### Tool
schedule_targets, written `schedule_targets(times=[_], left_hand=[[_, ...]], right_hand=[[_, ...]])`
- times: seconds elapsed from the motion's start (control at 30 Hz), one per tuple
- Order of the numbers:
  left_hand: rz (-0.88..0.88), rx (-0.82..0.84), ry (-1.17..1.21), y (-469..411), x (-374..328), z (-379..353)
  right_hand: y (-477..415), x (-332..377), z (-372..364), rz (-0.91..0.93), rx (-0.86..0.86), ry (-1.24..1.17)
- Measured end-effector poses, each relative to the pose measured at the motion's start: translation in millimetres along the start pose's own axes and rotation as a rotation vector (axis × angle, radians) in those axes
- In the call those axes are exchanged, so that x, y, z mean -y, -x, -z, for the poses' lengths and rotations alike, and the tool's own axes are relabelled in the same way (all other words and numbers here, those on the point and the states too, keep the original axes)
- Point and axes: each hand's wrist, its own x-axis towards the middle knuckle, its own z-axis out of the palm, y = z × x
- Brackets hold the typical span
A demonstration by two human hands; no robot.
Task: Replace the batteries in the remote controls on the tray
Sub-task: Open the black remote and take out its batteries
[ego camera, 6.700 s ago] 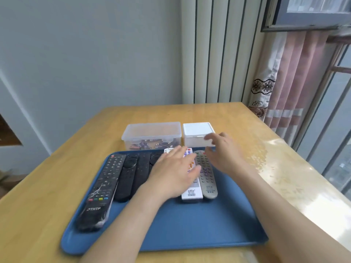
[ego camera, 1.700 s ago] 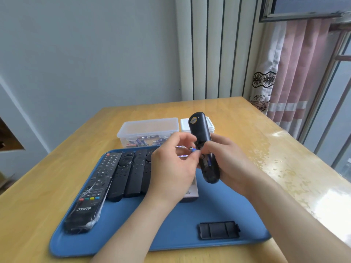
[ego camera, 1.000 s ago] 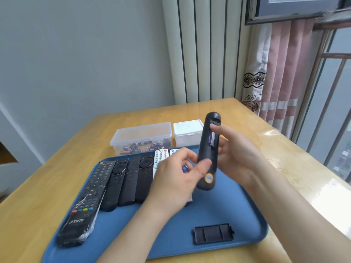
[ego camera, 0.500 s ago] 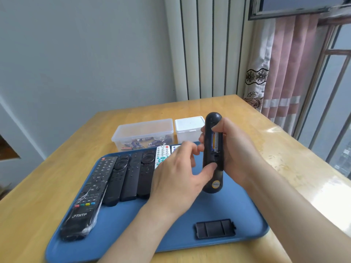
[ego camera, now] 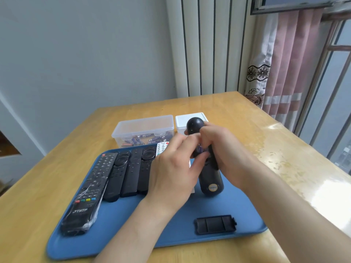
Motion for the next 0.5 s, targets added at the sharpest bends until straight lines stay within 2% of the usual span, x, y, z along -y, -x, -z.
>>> schedule_targets(times=[0.13, 0.2, 0.27, 0.33, 0.4, 0.5], left_hand=[[0.068, -0.001, 0.122, -2, 5, -2], [0.263, 0.026, 0.346, -5, 2, 0], [0.507, 0.095, 0.666, -10, 1, 3], [0.698, 0.141, 0.874, -15, 0, 7], [0.796, 0.138, 0.95, -17, 1, 11], [0.819, 0.135, 0.999, -17, 4, 12]], right_hand=[[1, -3, 10, -0.02, 0.165, -0.052], [3, -2, 18, -0.015, 0.205, -0.026], [-3, -5, 28, -0.008, 0.068, 0.04], [-9, -14, 35, 0.008, -0.094, 0.122], [-13, -22, 36, 0.024, -0.164, 0.353], [-18, -33, 33, 0.061, -0.217, 0.888]])
